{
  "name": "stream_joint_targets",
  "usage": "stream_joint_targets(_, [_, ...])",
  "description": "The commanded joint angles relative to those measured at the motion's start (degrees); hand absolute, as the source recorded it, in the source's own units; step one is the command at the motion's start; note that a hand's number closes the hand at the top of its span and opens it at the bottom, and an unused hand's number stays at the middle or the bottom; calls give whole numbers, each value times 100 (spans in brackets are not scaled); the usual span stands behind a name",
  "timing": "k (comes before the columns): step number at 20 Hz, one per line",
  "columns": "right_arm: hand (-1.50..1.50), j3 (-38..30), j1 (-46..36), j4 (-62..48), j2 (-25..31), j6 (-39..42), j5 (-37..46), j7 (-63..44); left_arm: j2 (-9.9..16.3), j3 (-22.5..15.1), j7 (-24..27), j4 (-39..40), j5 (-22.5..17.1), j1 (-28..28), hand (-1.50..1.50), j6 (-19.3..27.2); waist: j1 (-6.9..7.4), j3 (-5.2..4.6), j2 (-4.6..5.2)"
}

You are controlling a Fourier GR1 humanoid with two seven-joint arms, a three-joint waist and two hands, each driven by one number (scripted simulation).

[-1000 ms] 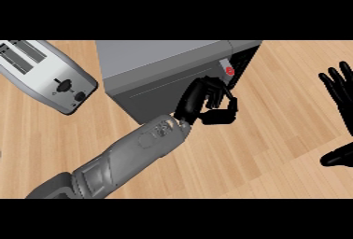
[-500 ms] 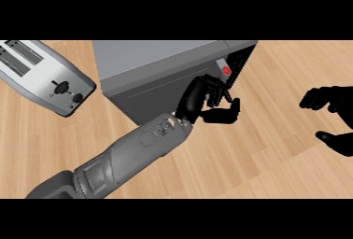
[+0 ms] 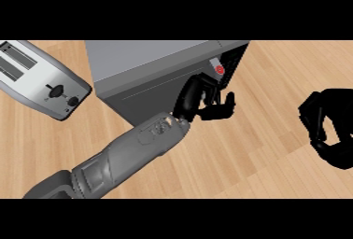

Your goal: Pick up the milk, place it into the microwave and close the microwave

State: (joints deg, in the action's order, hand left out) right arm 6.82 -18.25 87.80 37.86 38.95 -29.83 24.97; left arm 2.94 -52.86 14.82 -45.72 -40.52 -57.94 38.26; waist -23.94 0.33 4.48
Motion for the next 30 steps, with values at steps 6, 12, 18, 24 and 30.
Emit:
stream_joint_targets(6, [150, 229, 104, 526, -29, 400, -208, 120, -277, 77, 102, 223, -73, -527, 150, 64, -282, 20, 4])
stream_joint_targets(12, [150, 335, 93, 848, -14, 357, -260, -49, -275, 17, 208, 211, -109, -485, 150, 168, -314, 14, 18])
stream_joint_targets(18, [150, 330, 228, 1019, 23, 267, -336, -172, -273, 695, 463, 236, -429, -277, 150, 1031, -107, -27, -39])
stream_joint_targets(24, [150, 989, 623, 1252, 91, 519, -408, -606, -288, 1436, -27, -182, -1635, 266, 150, 240, 144, -107, 184])
stream_joint_targets(30, [150, 1255, 1013, 1680, -56, 321, -445, -720, -294, 1684, 103, -66, -2217, 474, 150, -416, 342, -86, 89])
